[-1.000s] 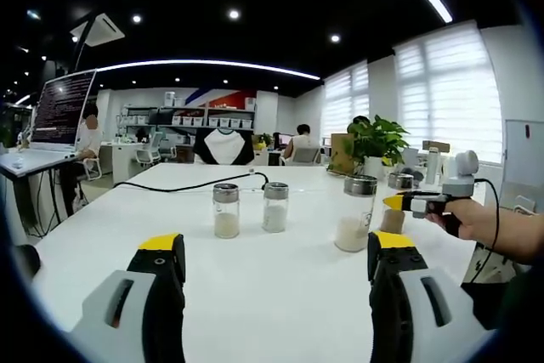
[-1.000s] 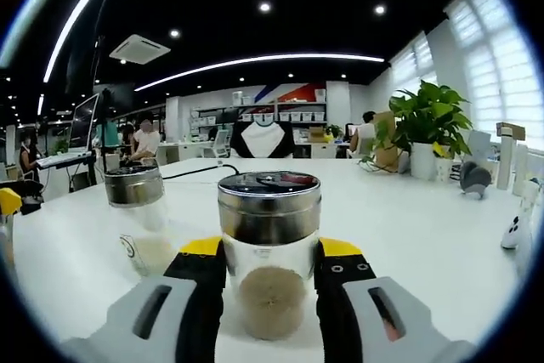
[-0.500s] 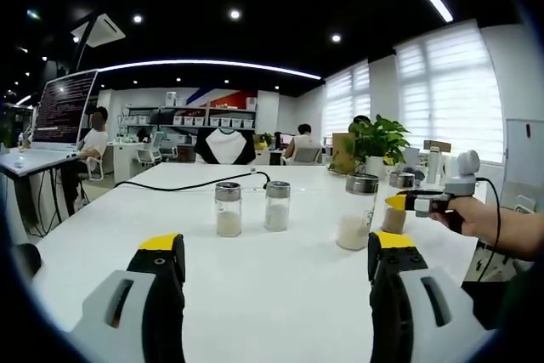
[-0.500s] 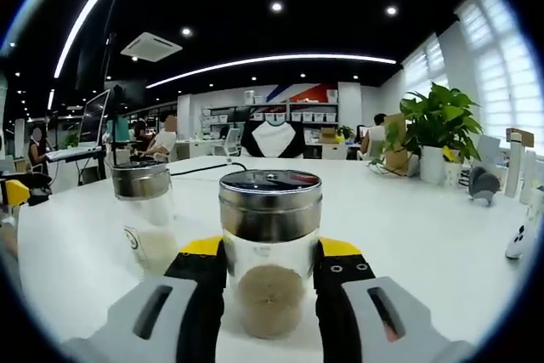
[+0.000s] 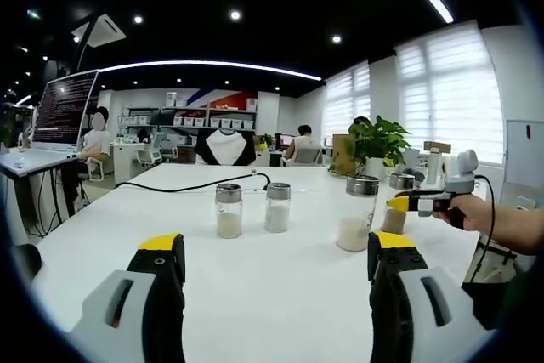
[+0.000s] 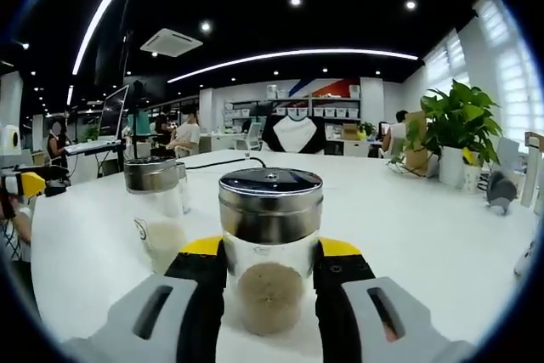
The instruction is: Rotate the seasoning bottle until the label or dispensing opening points toward the visible target arrow and the bottle remains upright within the marked orientation range
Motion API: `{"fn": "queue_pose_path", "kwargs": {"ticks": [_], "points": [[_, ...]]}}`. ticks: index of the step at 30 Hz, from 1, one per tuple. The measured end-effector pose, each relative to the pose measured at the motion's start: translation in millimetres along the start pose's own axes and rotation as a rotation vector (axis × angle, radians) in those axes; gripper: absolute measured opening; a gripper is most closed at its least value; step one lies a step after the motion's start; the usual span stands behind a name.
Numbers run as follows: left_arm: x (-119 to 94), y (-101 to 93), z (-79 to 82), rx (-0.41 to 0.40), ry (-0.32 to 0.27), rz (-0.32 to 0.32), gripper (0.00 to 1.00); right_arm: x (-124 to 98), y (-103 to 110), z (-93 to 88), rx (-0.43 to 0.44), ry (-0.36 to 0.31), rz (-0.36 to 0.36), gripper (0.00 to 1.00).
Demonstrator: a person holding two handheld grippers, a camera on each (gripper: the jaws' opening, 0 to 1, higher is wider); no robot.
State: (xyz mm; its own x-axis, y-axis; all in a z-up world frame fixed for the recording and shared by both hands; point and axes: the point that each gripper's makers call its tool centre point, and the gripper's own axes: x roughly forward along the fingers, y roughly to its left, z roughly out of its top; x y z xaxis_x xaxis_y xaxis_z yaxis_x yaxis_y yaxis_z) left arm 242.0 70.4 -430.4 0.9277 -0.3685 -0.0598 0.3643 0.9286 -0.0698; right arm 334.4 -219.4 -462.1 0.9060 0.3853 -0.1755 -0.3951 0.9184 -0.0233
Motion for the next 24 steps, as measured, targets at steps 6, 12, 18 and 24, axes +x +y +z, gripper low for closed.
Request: {"fn": "queue_pose_path", "kwargs": {"ticks": [6, 12, 18, 24], "points": [[0.4, -1.3, -0.6, 0.003, 0.004, -0.003, 0.94, -0.1, 0.6, 0.2, -0.008, -0.003, 0.065, 0.39], [-0.2, -1.5, -1.0, 0.005, 0.007, -0.002, 0.94, -0.2, 1.5, 0.6, -0.012, -0.011, 0.144, 0.39], [-0.1, -0.9, -1.0, 0.005, 0.008, 0.0, 0.94, -0.7, 2.9, 0.3, -0.022, -0.012, 0.228, 0.39], [0.0, -0.1, -1.0, 0.006, 0.007, -0.001, 0.94, -0.8, 3.9, 0.1, -0.028, -0.018, 0.292, 0.39]]}}
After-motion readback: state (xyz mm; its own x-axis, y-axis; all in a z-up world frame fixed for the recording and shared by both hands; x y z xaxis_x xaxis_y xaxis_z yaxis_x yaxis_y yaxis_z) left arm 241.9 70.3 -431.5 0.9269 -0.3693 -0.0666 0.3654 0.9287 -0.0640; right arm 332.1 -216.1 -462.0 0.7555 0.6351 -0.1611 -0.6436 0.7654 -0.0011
